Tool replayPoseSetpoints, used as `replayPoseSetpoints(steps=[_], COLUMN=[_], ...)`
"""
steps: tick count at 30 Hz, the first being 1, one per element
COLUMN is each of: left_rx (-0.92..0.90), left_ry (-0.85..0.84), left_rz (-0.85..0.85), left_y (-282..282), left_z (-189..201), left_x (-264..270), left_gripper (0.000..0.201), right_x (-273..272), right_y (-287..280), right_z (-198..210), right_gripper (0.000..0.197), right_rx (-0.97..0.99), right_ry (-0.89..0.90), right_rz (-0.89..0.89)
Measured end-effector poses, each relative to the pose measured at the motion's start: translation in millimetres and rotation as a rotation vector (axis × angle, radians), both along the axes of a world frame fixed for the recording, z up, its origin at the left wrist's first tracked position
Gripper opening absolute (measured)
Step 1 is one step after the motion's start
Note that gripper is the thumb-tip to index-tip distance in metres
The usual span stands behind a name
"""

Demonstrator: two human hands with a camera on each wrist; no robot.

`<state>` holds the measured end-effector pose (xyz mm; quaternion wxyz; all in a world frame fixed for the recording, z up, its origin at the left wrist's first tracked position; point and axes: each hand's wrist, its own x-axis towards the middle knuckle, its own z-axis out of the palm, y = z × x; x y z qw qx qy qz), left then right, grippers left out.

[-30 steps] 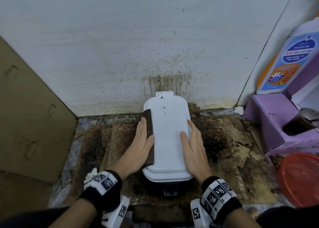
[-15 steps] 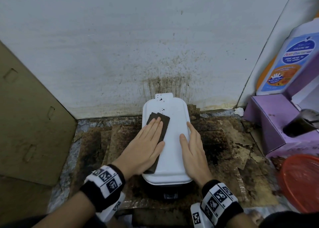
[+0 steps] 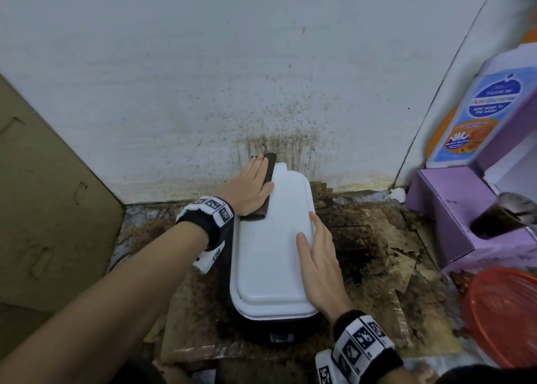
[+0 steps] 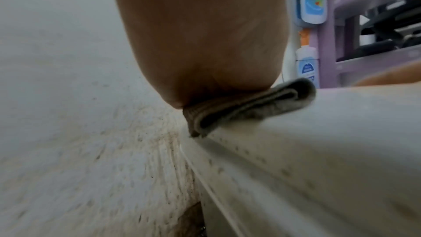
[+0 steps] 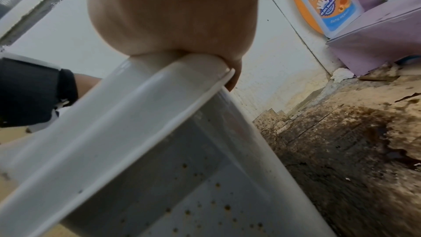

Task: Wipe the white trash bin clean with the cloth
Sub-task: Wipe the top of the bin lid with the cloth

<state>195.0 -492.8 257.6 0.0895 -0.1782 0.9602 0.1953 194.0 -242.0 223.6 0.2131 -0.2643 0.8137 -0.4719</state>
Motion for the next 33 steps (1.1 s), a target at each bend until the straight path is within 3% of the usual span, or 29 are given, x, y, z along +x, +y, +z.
replayPoseSetpoints(steps=[15,33], left_rx=[-0.119,0.047], left_ry=[0.112,0.085], left_rz=[-0.065,0.061], left_y=[104.1,13.9], left_z=[-10.6,-12.2], left_x=[118.8,26.2], left_gripper=[0.064,0.068], right_x=[1.7,-0.5], right_y=[0.8,-0.8], right_z=[-4.6,-3.5], right_gripper=[0.056,0.058], right_rx=[-0.013,0.024], right_ry=[0.017,0.022], right_rz=[-0.022,0.0])
